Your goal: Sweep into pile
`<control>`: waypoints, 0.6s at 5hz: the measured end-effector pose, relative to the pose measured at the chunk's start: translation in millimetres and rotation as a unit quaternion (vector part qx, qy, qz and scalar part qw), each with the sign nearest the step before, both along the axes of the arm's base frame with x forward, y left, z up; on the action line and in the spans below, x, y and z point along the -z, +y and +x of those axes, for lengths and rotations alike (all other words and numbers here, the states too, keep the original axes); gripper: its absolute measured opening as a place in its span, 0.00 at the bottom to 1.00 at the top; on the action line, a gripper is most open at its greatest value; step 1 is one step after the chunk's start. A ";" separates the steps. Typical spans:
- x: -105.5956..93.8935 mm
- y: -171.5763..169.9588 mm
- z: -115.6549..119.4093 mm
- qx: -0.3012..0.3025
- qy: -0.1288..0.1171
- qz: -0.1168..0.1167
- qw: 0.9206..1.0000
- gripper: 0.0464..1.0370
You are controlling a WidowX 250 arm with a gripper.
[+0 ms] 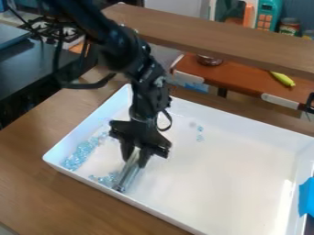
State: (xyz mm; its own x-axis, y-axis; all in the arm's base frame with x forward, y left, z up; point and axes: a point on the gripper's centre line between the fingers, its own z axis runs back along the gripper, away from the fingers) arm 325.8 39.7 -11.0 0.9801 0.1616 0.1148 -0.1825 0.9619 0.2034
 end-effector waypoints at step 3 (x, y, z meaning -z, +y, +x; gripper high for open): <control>-2.2 58.2 -13.1 -0.004 0.027 0.021 0.999 0.31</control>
State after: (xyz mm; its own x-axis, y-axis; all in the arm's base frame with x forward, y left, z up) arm 312.7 98.0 -8.8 0.9836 0.1661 0.0696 -0.1785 0.9508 0.2531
